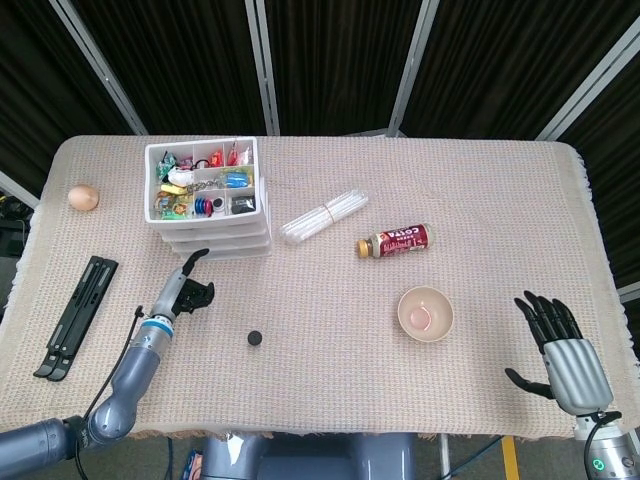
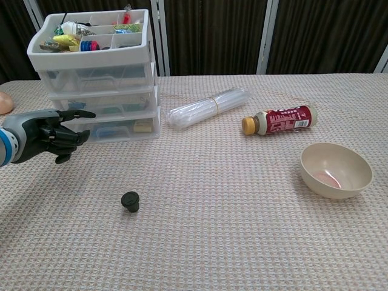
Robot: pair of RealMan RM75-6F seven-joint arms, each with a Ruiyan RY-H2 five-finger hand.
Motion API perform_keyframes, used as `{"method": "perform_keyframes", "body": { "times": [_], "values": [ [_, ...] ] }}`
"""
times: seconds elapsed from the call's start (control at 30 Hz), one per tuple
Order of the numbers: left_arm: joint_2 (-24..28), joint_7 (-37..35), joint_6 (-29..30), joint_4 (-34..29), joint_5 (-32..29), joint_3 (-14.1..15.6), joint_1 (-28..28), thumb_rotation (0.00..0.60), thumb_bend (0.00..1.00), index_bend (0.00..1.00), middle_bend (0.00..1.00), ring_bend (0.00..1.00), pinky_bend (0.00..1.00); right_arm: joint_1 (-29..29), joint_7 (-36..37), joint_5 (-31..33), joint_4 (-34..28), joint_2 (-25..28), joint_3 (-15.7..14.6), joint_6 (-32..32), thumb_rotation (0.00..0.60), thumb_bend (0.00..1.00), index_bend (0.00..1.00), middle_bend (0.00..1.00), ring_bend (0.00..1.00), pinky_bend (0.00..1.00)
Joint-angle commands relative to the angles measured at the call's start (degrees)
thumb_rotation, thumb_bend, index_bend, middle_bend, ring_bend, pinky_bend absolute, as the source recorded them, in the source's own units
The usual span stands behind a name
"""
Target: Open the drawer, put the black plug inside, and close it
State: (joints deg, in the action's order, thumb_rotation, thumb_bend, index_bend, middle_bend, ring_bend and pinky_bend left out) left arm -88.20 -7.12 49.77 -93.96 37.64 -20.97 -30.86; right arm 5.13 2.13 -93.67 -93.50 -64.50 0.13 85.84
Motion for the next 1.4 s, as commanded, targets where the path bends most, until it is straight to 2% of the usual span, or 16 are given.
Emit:
{"method": "perform_keyframes", "body": {
  "times": [0.03, 0.87, 1.13, 1.4],
  "values": [
    [-0.6, -0.5, -0.3, 0.7, -0.5, -0.3, -0.4, 0.6, 0.6, 0.12, 0.98, 0.89, 0.8, 0.0, 0.0, 0.0, 0.0, 0.0, 0.0, 0.0, 0.6, 0.08, 0.02, 0.0, 0.0, 0.0],
    [-5.6, -4.1, -2.3, 6.9, -0.6, -2.4, -4.1, 0.6, 0.6, 0.12, 0.98, 0.89, 0.8, 0.0, 0.2, 0.0, -0.3, 0.2, -0.1, -0.1, 0.6, 0.08, 0.02, 0.0, 0.0, 0.0],
    [-7.8, -8.2, -3.8, 8.6, -0.7, -3.5, -4.0, 0.6, 0.6, 0.13, 0.98, 0.89, 0.8, 0.0, 0.5, -0.1, -0.3, 0.3, -0.2, -0.1, 0.6, 0.08, 0.02, 0.0, 0.0, 0.0],
    [-8.5, -8.9, -4.1, 9.6, 0.2, -3.3, -4.3, 0.6, 0.61, 0.2, 0.98, 0.89, 0.79, -0.1, 0.6, -0.1, -0.3, 0.4, -0.2, -0.1, 0.6, 0.08, 0.02, 0.0, 0.0, 0.0]
  ]
}}
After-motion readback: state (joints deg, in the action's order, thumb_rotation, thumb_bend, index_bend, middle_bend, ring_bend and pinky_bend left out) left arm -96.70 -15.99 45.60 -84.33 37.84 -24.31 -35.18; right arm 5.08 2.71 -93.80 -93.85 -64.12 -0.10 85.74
